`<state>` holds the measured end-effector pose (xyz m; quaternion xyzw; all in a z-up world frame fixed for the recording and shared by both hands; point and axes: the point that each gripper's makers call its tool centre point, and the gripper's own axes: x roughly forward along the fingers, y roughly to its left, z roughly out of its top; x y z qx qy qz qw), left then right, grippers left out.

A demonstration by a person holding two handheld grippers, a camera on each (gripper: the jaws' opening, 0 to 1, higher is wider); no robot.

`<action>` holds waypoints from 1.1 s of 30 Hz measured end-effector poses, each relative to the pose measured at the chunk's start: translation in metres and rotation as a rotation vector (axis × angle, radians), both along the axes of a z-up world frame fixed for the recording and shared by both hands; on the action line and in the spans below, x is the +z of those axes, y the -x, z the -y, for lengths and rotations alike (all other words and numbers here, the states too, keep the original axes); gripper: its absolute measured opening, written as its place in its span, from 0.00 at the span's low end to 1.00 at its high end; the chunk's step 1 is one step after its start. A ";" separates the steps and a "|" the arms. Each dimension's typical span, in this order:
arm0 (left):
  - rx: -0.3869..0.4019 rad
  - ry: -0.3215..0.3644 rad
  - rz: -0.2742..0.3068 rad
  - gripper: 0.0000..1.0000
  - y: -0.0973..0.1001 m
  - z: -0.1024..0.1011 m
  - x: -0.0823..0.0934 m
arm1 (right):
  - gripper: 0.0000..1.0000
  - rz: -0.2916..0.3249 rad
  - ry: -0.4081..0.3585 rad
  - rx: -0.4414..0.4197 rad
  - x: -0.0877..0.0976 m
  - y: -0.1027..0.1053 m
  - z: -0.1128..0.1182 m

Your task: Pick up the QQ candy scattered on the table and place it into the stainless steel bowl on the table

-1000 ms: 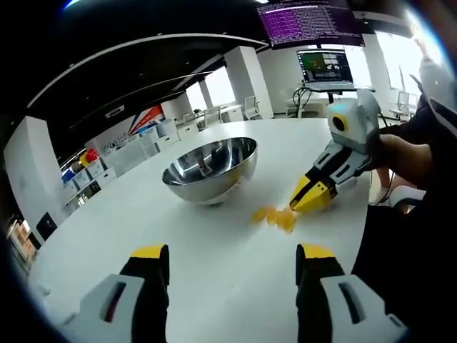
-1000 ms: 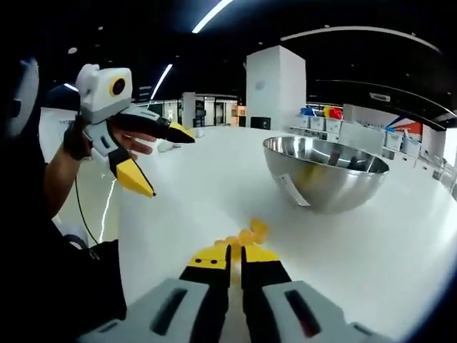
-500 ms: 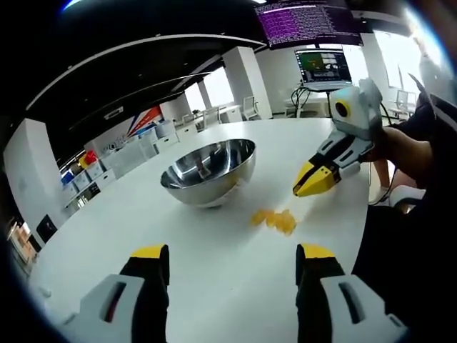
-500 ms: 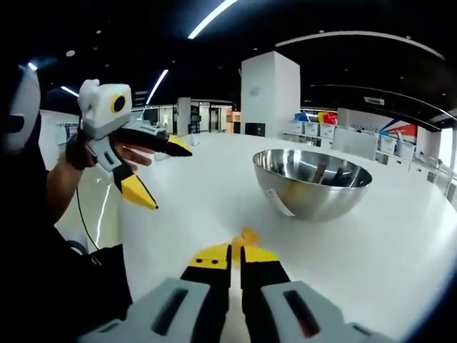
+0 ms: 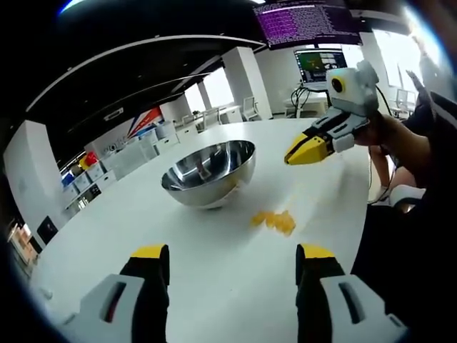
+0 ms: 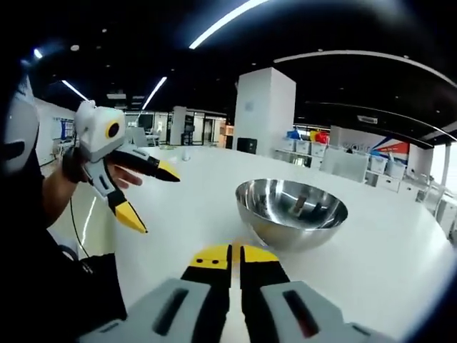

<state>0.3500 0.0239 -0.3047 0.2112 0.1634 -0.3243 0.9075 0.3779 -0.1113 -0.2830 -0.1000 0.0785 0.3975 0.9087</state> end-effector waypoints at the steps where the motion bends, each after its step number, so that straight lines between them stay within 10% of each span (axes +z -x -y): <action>1: -0.001 0.001 0.001 0.72 0.000 0.000 0.000 | 0.02 0.005 -0.003 0.001 0.003 -0.001 0.000; 12: 0.002 0.001 -0.003 0.71 -0.001 -0.001 -0.002 | 0.02 0.080 -0.018 -0.016 0.031 -0.027 0.005; 21: 0.005 0.002 -0.004 0.71 -0.002 -0.001 -0.003 | 0.02 0.128 -0.089 -0.085 0.064 -0.089 0.012; 33: 0.009 0.013 -0.004 0.71 -0.002 -0.004 -0.002 | 0.03 0.011 -0.056 -0.111 0.016 -0.150 -0.019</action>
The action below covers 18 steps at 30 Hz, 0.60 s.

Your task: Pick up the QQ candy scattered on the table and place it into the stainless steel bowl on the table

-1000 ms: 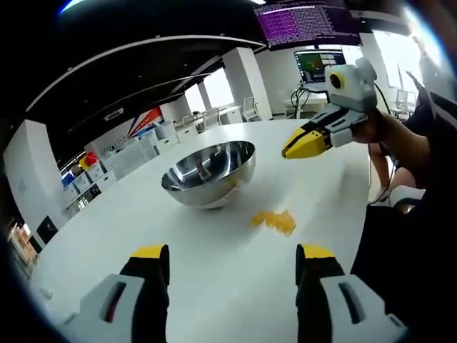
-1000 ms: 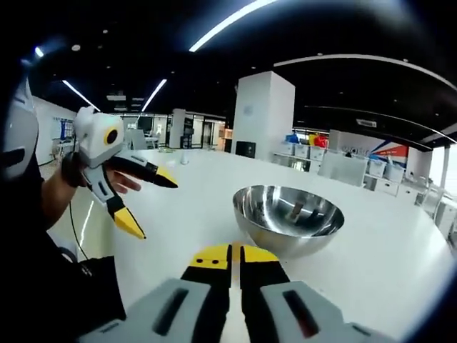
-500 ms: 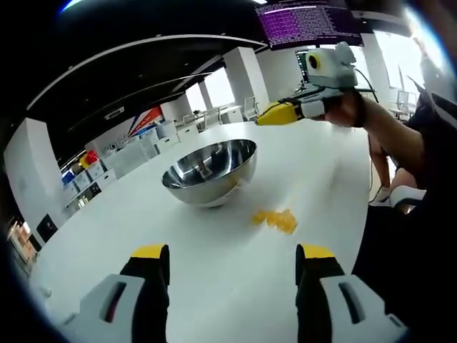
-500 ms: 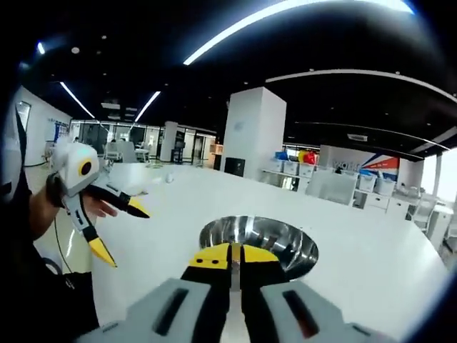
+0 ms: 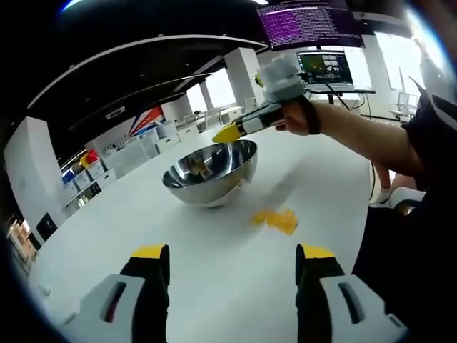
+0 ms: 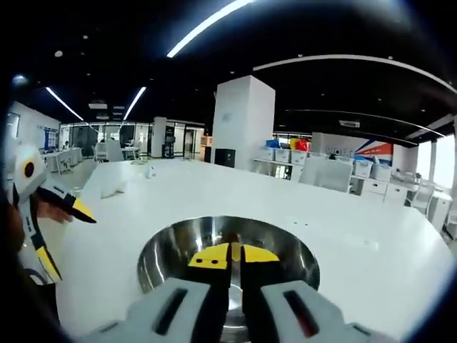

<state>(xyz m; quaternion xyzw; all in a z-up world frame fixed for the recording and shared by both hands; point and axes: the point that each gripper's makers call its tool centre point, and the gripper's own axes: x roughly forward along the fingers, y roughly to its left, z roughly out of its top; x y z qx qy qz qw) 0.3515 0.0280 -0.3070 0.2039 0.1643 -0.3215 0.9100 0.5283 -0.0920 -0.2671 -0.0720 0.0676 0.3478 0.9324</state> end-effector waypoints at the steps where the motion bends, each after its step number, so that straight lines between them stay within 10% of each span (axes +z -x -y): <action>1: 0.000 -0.001 0.000 0.71 0.000 -0.001 0.000 | 0.03 -0.003 0.004 -0.004 -0.003 -0.001 -0.001; 18: 0.000 0.002 -0.006 0.71 -0.001 -0.001 -0.004 | 0.11 -0.009 0.005 0.002 -0.012 0.007 -0.002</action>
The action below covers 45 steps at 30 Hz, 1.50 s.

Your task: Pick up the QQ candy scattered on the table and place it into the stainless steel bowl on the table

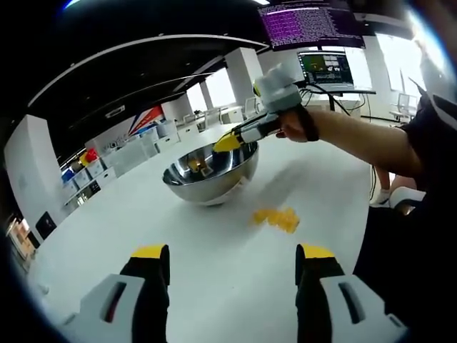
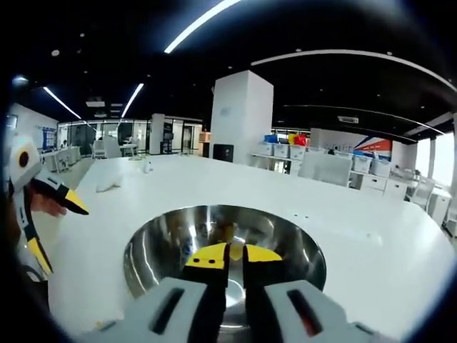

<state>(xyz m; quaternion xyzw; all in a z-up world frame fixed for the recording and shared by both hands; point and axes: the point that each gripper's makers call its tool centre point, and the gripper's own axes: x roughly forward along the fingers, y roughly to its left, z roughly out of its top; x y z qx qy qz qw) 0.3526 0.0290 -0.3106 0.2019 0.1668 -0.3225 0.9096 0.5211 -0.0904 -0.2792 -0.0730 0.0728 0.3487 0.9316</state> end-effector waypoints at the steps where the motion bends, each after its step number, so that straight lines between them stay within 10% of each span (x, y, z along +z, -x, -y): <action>1: -0.001 0.000 0.001 0.71 0.000 0.000 0.000 | 0.16 0.000 -0.002 0.002 0.000 0.000 0.000; 28: -0.005 -0.018 0.005 0.71 -0.001 0.004 0.003 | 0.17 0.114 -0.061 -0.034 0.043 0.008 0.024; 45: -0.015 -0.025 0.018 0.71 0.002 0.008 0.008 | 0.19 0.307 -0.122 0.022 0.121 0.094 0.048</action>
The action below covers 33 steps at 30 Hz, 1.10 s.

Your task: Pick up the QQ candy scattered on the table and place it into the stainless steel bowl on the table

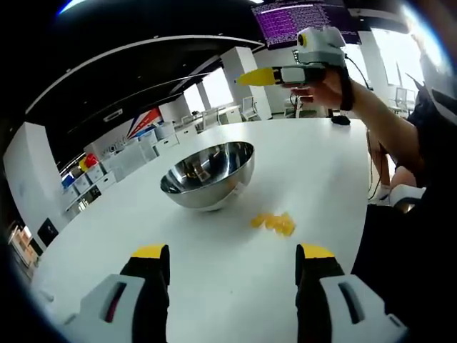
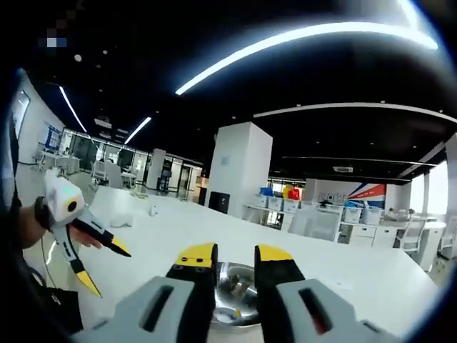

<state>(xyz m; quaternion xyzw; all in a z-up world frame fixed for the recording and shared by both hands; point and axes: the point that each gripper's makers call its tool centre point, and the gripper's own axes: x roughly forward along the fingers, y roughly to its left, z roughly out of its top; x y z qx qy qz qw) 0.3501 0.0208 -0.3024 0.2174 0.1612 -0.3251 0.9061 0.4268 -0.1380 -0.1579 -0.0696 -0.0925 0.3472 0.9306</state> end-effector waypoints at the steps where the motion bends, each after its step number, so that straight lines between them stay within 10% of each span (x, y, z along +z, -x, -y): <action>1: -0.001 0.000 0.001 0.71 0.000 0.000 0.000 | 0.19 0.000 0.000 0.005 0.000 0.004 0.000; 12: -0.012 0.011 0.003 0.71 0.001 0.005 0.000 | 0.20 -0.025 0.030 0.069 -0.028 0.045 -0.010; 33: -0.032 0.029 0.009 0.71 0.003 0.011 0.001 | 0.21 -0.110 0.102 0.089 -0.069 0.057 -0.016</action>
